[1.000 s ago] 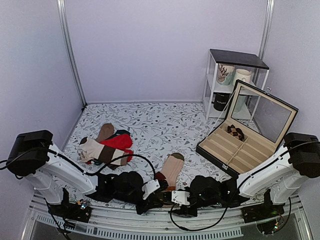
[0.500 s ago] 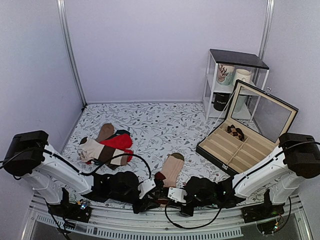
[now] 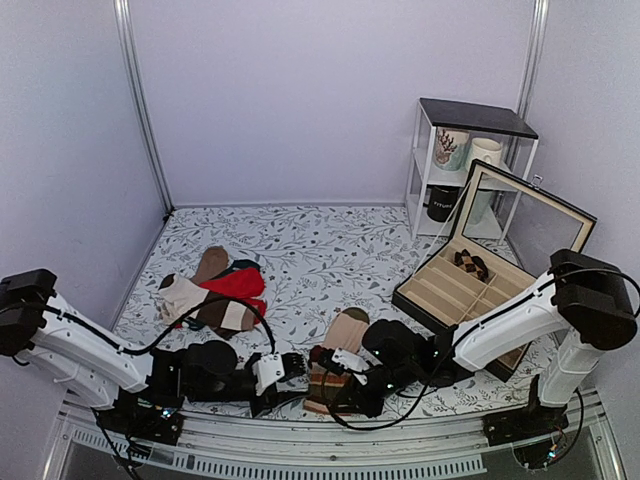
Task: Roll the socks
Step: Roll a pair of socks at the center of the board.
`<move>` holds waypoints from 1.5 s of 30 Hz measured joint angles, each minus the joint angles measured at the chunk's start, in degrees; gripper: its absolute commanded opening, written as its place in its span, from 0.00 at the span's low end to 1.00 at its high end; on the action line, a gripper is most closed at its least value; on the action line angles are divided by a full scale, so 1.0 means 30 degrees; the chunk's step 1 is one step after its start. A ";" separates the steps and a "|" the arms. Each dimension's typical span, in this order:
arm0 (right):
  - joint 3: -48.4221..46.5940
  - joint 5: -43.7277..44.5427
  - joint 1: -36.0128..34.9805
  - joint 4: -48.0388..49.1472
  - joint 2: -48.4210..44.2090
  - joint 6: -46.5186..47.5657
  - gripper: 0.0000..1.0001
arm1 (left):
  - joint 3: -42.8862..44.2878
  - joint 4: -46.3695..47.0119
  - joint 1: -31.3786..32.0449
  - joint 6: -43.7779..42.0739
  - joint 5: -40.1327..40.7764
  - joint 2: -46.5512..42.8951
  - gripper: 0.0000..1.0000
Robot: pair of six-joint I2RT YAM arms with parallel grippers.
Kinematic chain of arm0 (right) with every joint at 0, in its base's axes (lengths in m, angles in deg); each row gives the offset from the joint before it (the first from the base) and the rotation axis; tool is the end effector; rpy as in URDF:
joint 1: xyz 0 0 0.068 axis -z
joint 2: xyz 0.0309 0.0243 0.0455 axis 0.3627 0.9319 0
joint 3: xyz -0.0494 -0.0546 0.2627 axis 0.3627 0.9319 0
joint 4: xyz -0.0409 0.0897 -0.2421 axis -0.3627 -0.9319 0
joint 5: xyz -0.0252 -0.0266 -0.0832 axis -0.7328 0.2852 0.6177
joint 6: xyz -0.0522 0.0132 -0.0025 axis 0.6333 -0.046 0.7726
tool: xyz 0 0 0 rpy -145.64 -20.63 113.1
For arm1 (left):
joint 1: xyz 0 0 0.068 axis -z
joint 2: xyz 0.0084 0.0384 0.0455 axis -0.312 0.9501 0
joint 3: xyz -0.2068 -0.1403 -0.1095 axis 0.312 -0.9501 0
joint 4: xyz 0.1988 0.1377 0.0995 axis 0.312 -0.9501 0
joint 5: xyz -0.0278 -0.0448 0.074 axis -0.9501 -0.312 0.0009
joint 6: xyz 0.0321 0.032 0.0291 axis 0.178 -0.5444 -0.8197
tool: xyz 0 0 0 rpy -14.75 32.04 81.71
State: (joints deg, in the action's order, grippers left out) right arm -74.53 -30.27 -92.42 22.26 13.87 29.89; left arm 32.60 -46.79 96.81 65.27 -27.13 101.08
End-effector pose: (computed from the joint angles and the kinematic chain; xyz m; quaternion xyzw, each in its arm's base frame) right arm 0.0889 0.2969 0.1183 -0.4990 0.7652 0.3678 0.1735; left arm 0.0511 -0.2294 0.1444 0.5205 0.6640 -0.2837 0.4557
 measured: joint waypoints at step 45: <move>0.3898 0.1996 -0.0233 0.1086 -0.4452 0.1370 0.47 | 0.1566 0.0291 0.0182 0.4408 -0.2120 0.5450 0.00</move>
State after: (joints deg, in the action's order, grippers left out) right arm -62.84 -24.28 -93.12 25.51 0.51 34.00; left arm 37.29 -45.91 97.36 78.50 -33.49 117.43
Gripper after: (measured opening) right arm 0.466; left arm 0.028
